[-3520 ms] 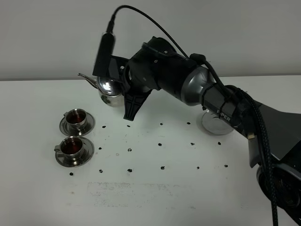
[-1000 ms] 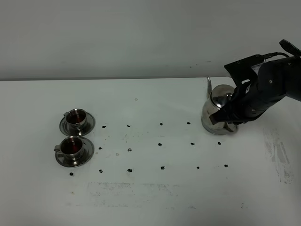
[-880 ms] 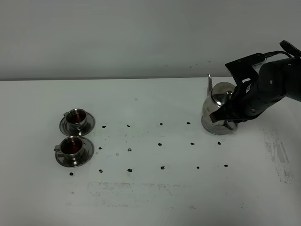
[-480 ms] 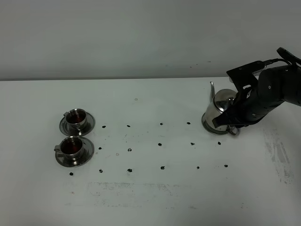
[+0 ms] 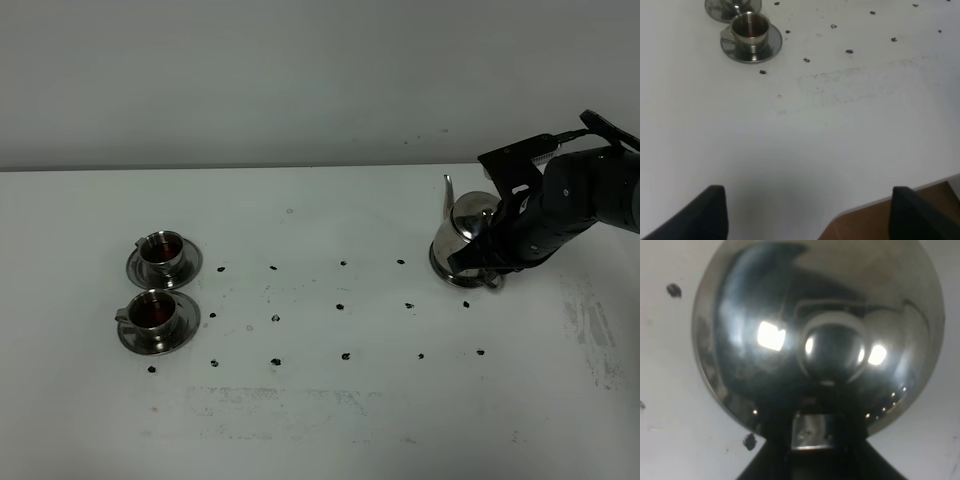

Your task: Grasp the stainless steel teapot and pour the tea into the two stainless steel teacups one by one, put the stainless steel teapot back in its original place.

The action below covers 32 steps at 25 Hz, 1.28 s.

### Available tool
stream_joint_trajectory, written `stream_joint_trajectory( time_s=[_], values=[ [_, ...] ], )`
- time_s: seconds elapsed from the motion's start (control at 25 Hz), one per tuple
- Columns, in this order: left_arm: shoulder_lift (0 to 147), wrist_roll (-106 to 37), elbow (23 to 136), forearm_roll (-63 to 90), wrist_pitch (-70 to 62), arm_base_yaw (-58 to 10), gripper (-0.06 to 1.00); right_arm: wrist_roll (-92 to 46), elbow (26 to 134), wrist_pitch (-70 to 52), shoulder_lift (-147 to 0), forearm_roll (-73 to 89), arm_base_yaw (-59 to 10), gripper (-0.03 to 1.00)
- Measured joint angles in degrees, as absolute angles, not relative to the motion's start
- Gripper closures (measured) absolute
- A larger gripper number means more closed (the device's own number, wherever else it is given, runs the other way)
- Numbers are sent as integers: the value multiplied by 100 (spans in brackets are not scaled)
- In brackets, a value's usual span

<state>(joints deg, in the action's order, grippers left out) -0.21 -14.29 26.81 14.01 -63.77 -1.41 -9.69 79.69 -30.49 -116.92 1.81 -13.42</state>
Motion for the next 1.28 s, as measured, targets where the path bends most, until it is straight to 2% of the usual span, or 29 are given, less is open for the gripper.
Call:
stream_joint_trajectory(
  time_s=[0.56, 0.64, 0.92, 1.28],
  values=[
    [-21, -1429, 2681, 1401, -6377, -141, 31, -964, 8330, -3564, -11768, 159, -1342, 75],
    [-21, -1429, 2681, 1401, -6377, -141, 31, -943, 8358, -3570, -11774, 147, -1342, 71],
    [-21, -1429, 2681, 1401, -6377, -141, 31, -906, 8364, -3529, -11774, 66, -1342, 46],
    [-21, -1429, 2681, 1401, -6377, -141, 31, -901, 8411, -3734, -11287, -79, -1354, 45]
  ],
)
